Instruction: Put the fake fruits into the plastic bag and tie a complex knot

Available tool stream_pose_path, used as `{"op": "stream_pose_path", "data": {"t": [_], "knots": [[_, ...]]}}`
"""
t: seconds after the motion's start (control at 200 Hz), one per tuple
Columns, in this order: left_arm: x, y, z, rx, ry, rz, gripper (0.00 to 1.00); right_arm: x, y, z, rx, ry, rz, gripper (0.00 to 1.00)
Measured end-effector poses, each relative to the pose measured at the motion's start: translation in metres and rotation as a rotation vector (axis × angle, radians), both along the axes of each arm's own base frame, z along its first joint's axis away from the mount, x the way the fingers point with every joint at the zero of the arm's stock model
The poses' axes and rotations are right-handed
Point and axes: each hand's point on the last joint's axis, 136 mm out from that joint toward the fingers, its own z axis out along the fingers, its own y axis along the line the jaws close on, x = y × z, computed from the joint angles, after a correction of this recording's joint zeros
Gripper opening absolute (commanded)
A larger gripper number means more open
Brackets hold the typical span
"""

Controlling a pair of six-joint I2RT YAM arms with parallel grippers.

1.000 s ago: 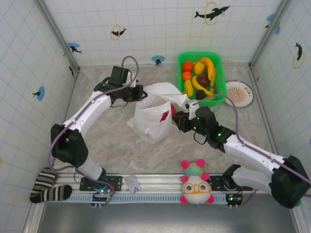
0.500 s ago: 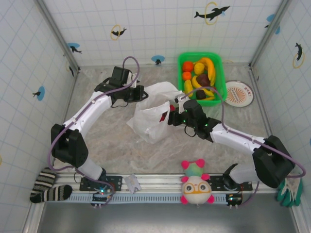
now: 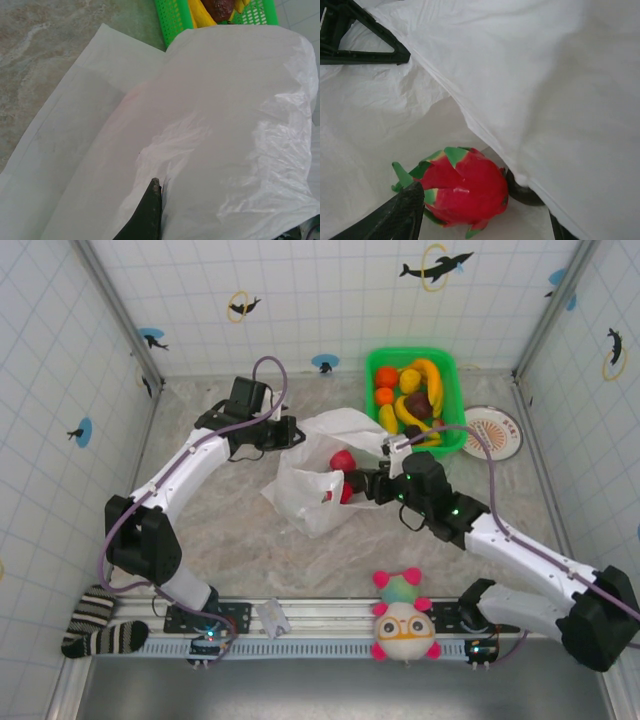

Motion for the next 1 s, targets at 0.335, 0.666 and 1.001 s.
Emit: {"op": "stream_pose_path", "data": {"t": [0.335, 0.666, 1.001], "knots": [[0.002, -0.004, -0.002, 0.001, 0.004, -0.007, 0.08, -0.035, -0.017, -0.015, -0.003, 0.034, 0.064, 0.79], [0.003, -0.004, -0.001, -0.001, -0.002, -0.006, 0.08, -0.063, 0.029, -0.053, -0.031, 0.136, 0.294, 1.00], [0.004, -0.004, -0.001, -0.001, -0.009, -0.004, 0.08, -0.090, 0.034, -0.025, 0.020, 0.073, 0.376, 1.00]]}}
